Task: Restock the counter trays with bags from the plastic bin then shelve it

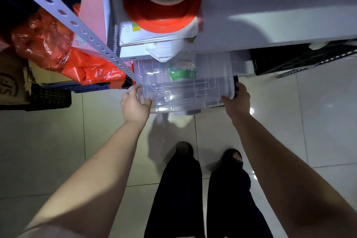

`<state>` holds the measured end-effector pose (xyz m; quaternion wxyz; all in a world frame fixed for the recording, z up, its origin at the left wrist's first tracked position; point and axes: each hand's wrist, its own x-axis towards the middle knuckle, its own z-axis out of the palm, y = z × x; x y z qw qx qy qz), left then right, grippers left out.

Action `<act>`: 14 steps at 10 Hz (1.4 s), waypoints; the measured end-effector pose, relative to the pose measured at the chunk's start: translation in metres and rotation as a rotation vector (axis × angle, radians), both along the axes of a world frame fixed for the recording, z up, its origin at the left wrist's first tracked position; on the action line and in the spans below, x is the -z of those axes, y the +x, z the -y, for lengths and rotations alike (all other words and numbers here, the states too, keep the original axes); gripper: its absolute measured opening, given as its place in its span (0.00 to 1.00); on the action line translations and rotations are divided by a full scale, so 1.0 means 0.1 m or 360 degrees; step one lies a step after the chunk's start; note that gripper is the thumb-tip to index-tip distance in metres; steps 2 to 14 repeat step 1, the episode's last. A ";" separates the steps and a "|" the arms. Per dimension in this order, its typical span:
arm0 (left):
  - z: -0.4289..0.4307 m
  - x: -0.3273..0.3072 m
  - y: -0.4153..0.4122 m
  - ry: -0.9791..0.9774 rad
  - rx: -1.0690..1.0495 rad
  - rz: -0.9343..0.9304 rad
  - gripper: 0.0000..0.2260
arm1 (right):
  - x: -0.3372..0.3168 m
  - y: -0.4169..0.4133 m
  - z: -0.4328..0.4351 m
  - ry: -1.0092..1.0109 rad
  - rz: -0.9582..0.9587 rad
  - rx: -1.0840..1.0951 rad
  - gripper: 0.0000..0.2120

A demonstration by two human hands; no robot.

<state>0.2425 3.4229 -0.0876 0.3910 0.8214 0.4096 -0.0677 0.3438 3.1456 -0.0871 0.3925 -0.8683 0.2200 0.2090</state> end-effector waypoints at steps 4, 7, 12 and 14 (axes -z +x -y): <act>0.28 -0.47 0.28 0.0248 0.0633 0.0237 0.22 | -0.50 0.05 0.05 -0.0088 0.0342 -0.0498 0.23; 0.28 -0.47 0.28 0.0248 0.0633 0.0237 0.22 | -0.50 0.05 0.05 -0.0088 0.0342 -0.0498 0.23; 0.28 -0.47 0.28 0.0248 0.0633 0.0237 0.22 | -0.50 0.05 0.05 -0.0088 0.0342 -0.0498 0.23; 0.28 -0.47 0.28 0.0248 0.0633 0.0237 0.22 | -0.50 0.05 0.05 -0.0088 0.0342 -0.0498 0.23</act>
